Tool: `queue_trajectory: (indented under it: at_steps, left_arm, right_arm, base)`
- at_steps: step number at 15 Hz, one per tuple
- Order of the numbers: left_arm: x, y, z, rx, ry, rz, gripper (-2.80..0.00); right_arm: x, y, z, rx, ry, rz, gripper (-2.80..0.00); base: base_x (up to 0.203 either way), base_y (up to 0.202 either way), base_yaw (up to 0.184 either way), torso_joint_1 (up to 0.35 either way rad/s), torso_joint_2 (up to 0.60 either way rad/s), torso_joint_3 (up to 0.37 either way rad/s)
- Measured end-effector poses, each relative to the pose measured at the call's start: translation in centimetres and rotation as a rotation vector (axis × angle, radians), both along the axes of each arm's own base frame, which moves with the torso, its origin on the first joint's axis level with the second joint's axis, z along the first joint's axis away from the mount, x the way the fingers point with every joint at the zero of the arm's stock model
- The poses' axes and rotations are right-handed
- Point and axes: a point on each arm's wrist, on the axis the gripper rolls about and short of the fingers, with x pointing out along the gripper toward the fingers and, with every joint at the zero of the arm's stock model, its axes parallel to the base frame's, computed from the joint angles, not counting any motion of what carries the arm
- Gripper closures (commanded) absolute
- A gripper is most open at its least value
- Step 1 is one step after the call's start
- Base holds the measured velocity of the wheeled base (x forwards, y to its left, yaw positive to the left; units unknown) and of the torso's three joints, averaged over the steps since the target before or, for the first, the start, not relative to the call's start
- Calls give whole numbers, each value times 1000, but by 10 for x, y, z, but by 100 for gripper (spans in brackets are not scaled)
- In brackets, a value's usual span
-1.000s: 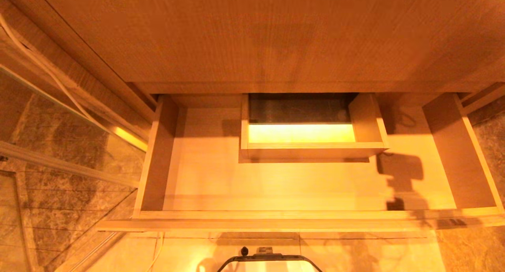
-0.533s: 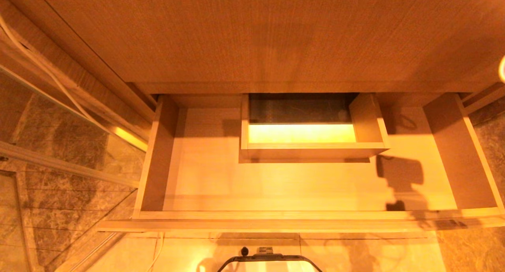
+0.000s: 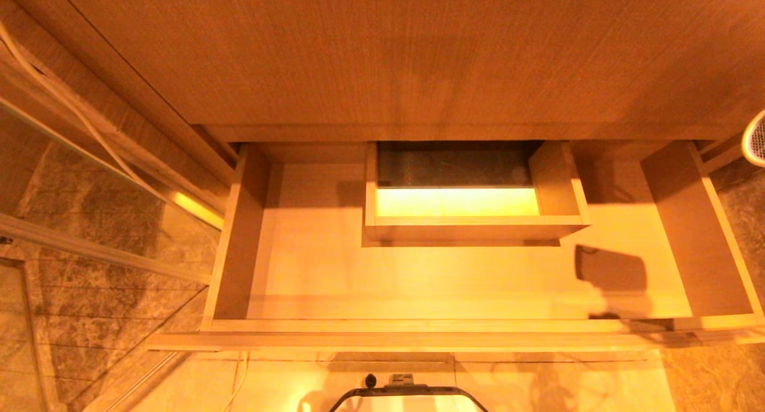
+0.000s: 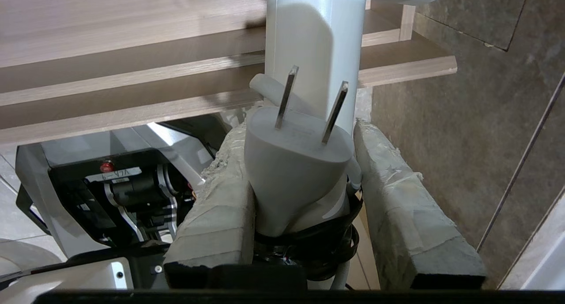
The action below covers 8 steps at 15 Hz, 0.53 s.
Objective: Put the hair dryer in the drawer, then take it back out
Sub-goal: Put it into the drawer
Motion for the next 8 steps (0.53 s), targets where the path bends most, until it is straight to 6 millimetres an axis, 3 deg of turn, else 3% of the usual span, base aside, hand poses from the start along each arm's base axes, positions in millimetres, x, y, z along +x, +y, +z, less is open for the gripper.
queue_trajectory:
  at_steps: [8]
  left_arm:
    - [0, 0, 0, 0, 0, 0, 0]
  right_arm:
    - [13, -7, 4, -24, -51, -1, 0]
  base:
    - [0, 0, 0, 0, 0, 0]
